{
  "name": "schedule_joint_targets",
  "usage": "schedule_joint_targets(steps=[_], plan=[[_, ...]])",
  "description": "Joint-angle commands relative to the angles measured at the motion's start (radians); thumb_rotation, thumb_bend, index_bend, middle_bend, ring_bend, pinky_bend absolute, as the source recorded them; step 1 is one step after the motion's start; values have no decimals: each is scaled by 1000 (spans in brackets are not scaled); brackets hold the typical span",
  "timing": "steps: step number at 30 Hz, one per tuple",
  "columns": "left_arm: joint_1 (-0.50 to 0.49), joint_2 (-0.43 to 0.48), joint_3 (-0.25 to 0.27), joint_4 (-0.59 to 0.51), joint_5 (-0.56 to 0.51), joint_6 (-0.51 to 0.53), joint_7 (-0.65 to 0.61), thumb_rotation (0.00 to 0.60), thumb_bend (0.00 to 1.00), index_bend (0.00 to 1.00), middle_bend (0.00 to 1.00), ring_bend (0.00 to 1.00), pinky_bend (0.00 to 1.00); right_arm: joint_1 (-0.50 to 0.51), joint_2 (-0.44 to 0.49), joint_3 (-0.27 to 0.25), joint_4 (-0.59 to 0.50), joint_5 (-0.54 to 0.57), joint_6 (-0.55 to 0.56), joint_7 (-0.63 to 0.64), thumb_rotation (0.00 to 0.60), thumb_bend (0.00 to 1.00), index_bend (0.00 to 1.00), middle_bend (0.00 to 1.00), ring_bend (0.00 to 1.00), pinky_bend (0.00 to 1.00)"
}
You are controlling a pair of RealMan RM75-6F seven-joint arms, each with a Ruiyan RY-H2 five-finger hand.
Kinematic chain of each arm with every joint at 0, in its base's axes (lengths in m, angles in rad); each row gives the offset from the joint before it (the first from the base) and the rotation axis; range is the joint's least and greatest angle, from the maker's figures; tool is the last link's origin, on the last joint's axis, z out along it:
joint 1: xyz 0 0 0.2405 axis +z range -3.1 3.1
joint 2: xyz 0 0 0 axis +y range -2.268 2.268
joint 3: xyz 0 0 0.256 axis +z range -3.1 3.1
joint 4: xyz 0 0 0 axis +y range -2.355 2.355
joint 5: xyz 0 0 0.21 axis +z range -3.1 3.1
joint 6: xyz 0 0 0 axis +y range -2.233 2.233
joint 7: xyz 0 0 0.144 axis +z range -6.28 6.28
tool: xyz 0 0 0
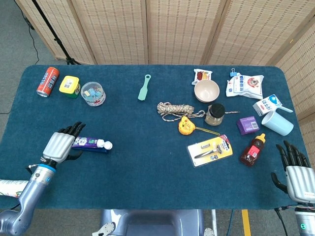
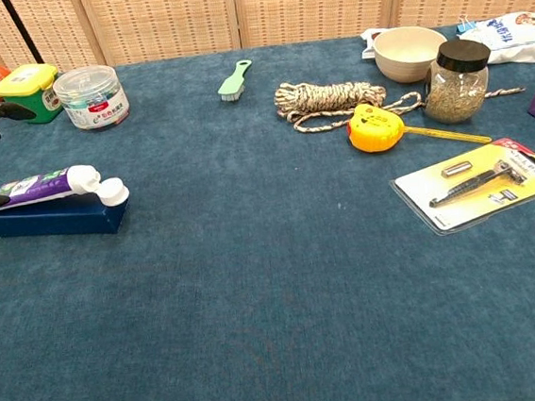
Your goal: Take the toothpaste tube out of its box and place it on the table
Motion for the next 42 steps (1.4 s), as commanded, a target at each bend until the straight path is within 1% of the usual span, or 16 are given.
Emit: schedule_joint_targets(steps=[1, 9, 15, 24, 27, 29, 30, 33, 35, 38, 39, 42], plan=[[-13, -17, 2, 13, -10, -6, 15, 499, 267, 88, 79, 181, 289, -2, 0, 0, 1, 1, 3, 1, 600, 367, 33, 0, 31, 134], [-45, -56, 5, 52, -56, -28, 54, 499, 268, 88, 79, 181, 289, -10, 3, 2, 0, 0, 14, 4, 600, 368, 41, 0, 30, 134], [-66, -90, -3, 86, -83, -35, 53, 497, 268, 88, 79, 181, 289, -22, -3, -4, 4, 5, 20, 4, 600, 368, 40, 0, 30, 134], [-109, -107, -12, 110, -139, -82, 74, 497, 268, 77, 79, 181, 289, -33, -1, -5, 4, 4, 32, 5, 600, 368, 40, 0, 30, 134], [-130, -119, -29, 131, -157, -84, 83, 498, 268, 77, 79, 182, 289, -36, -2, -6, 5, 5, 33, 6, 600, 368, 38, 0, 30, 134], [-139, -137, -52, 153, -172, -60, 84, 499, 268, 77, 79, 185, 289, -36, -3, -6, 7, 5, 32, 6, 600, 368, 37, 0, 30, 134], [-145, -150, -80, 168, -188, -37, 76, 499, 267, 77, 80, 188, 289, -37, -4, -6, 7, 4, 32, 6, 600, 368, 36, 0, 30, 134], [-154, -165, -105, 185, -210, -23, 67, 501, 267, 77, 84, 194, 289, -37, -6, -5, 7, 4, 33, 5, 600, 368, 35, 0, 30, 134], [-161, -170, -119, 196, -225, -10, 73, 511, 267, 77, 86, 198, 289, -38, -7, -4, 7, 4, 34, 4, 600, 368, 35, 0, 30, 134], [-167, -180, -143, 219, -259, 20, 93, 557, 268, 77, 87, 200, 289, -38, -6, -3, 5, 6, 34, 0, 600, 368, 34, 0, 31, 134], [-167, -178, -145, 218, -269, 17, 94, 570, 268, 77, 87, 200, 289, -39, -5, -3, 4, 6, 34, 0, 600, 368, 34, 0, 30, 134], [-165, -154, -145, 191, -307, -11, 82, 573, 268, 77, 87, 200, 289, -39, -5, -2, 3, 6, 33, -2, 600, 369, 34, 0, 30, 134]])
